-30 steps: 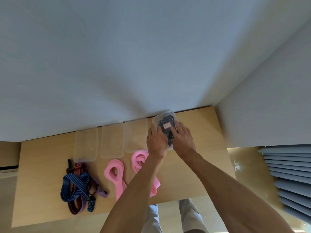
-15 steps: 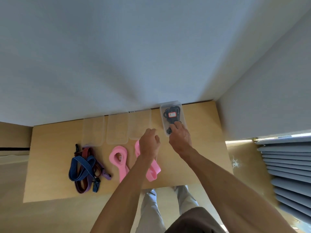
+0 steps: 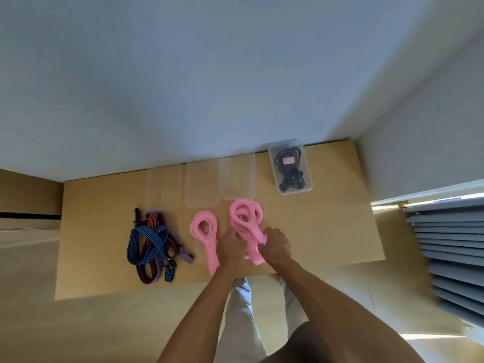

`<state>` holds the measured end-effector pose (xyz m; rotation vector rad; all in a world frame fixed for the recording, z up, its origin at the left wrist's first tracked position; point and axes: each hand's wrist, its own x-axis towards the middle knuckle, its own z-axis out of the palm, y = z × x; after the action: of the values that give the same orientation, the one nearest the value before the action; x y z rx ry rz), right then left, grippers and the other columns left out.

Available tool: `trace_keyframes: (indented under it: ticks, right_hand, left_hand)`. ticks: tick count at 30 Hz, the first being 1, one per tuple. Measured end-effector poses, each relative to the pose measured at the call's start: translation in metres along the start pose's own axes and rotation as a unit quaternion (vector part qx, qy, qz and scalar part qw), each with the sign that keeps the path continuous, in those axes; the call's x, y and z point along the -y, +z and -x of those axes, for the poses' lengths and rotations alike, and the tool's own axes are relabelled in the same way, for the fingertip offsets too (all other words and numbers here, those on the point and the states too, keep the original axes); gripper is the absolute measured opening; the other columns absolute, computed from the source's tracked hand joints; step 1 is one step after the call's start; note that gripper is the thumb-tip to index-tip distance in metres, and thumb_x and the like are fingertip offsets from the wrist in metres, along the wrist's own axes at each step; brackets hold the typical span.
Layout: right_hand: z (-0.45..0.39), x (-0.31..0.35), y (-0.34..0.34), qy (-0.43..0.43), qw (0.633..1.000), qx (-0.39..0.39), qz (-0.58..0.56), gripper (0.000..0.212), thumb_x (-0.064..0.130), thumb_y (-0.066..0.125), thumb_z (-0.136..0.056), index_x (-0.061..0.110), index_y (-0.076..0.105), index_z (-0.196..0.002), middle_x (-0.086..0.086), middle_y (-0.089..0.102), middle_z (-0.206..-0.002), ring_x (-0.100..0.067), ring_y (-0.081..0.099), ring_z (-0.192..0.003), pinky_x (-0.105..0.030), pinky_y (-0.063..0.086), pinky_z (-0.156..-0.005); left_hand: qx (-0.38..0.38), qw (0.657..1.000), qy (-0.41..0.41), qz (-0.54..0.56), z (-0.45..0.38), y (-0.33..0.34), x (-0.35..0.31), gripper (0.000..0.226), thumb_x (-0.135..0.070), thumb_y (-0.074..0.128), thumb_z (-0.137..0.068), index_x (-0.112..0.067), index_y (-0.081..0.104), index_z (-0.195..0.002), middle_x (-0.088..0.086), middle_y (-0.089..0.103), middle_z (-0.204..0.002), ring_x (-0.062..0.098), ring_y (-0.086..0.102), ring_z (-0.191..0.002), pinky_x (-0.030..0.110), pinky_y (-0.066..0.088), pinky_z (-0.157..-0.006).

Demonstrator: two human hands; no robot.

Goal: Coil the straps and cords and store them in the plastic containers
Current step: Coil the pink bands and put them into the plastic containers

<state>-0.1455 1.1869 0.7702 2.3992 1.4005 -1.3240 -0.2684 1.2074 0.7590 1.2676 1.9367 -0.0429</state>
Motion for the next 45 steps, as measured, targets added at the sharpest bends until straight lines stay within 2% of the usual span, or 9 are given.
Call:
trace_keyframes:
  ticks: [8, 15, 19, 23, 30, 34, 37, 41, 45]
  right_hand:
    - [-0.003, 0.04, 0.025, 0.026, 0.989, -0.133, -0.057, 0.046, 0.019, 0.07, -0.081, 0.009, 0.057, -0.124, -0.013, 0.061, -0.115, -0.031, 0.058, -0.103, -0.036, 0.043, -0.086]
    - [-0.024, 0.047, 0.017, 0.135, 0.982, -0.13, -0.007, 0.019, 0.035, 0.065, -0.091, 0.019, 0.063, -0.1, -0.004, 0.065, -0.091, -0.022, 0.06, -0.078, -0.029, 0.044, -0.068]
    - [-0.011, 0.054, 0.005, 0.15, 0.978, -0.102, -0.104, 0.038, 0.05, 0.073, -0.083, 0.017, 0.057, -0.093, -0.004, 0.061, -0.084, -0.023, 0.062, -0.075, -0.03, 0.051, -0.065]
    - [0.013, 0.074, -0.019, 0.116, 0.981, -0.035, -0.153, 0.026, 0.023, 0.065, -0.086, 0.005, 0.058, -0.104, -0.002, 0.054, -0.074, -0.015, 0.053, -0.062, -0.023, 0.038, -0.047]
    - [0.081, 0.12, -0.085, 0.002, 0.974, 0.002, -0.227, 0.0, 0.005, 0.061, -0.074, 0.005, 0.061, -0.074, -0.007, 0.056, -0.072, -0.021, 0.051, -0.069, -0.031, 0.045, -0.065]
    - [0.125, 0.117, -0.108, -0.054, 0.972, 0.058, -0.223, 0.013, 0.007, 0.061, -0.07, 0.007, 0.065, -0.082, -0.01, 0.067, -0.078, -0.024, 0.063, -0.074, -0.043, 0.057, -0.084]
    - [0.139, 0.104, -0.116, -0.082, 0.973, 0.085, -0.196, 0.026, 0.011, 0.068, -0.07, 0.008, 0.07, -0.096, -0.013, 0.074, -0.096, -0.028, 0.071, -0.095, -0.046, 0.058, -0.092]
    - [0.147, 0.097, -0.127, -0.088, 0.952, -0.001, -0.292, 0.051, 0.048, 0.069, -0.082, 0.001, 0.07, -0.102, -0.012, 0.072, -0.093, -0.023, 0.066, -0.085, -0.037, 0.056, -0.083]
    - [0.161, 0.116, -0.133, -0.142, 0.911, -0.132, -0.365, 0.04, 0.035, 0.052, -0.096, 0.0, 0.067, -0.084, -0.016, 0.068, -0.084, -0.029, 0.061, -0.078, -0.038, 0.049, -0.074]
  left_hand:
    - [-0.079, 0.993, 0.052, 0.064, -0.019, -0.017, -0.015, 0.012, -0.01, 0.055, -0.091, -0.007, 0.066, -0.094, 0.007, 0.067, -0.086, 0.027, 0.062, -0.081, 0.03, 0.04, -0.062]
    - [0.0, 0.994, -0.005, 0.11, -0.042, -0.025, -0.024, 0.025, -0.023, 0.064, -0.088, -0.008, 0.06, -0.107, 0.008, 0.068, -0.098, 0.027, 0.062, -0.08, 0.029, 0.039, -0.057]
    - [0.06, 0.99, -0.029, 0.127, -0.032, -0.04, -0.02, 0.028, -0.023, 0.056, -0.092, 0.001, 0.067, -0.103, 0.017, 0.071, -0.094, 0.034, 0.067, -0.083, 0.032, 0.041, -0.057]
    - [0.195, 0.929, -0.164, 0.269, -0.011, -0.072, -0.025, 0.033, -0.021, 0.049, -0.098, 0.007, 0.066, -0.103, 0.018, 0.073, -0.07, 0.026, 0.067, -0.053, 0.026, 0.036, -0.05]
    - [0.273, 0.8, -0.165, 0.509, 0.035, -0.115, -0.029, 0.034, -0.031, 0.057, -0.098, -0.003, 0.06, -0.118, 0.016, 0.069, -0.094, 0.034, 0.069, -0.095, 0.038, 0.054, -0.081]
    - [0.248, 0.738, -0.154, 0.608, 0.058, -0.14, -0.042, 0.027, -0.022, 0.052, -0.096, -0.002, 0.057, -0.114, 0.017, 0.065, -0.08, 0.027, 0.06, -0.066, 0.03, 0.05, -0.056]
    - [0.221, 0.762, -0.105, 0.6, 0.078, -0.154, -0.049, 0.025, -0.005, 0.062, -0.087, 0.005, 0.063, -0.111, 0.02, 0.066, -0.102, 0.031, 0.064, -0.092, 0.039, 0.053, -0.069]
    - [0.099, 0.856, 0.003, 0.508, 0.101, -0.16, -0.057, 0.026, -0.001, 0.076, -0.075, -0.003, 0.071, -0.101, 0.014, 0.073, -0.087, 0.028, 0.071, -0.075, 0.031, 0.056, -0.057]
    - [0.014, 0.899, 0.147, 0.412, 0.129, -0.16, -0.068, 0.015, -0.008, 0.073, -0.078, -0.019, 0.069, -0.087, -0.002, 0.073, -0.071, 0.015, 0.072, -0.068, 0.024, 0.055, -0.057]
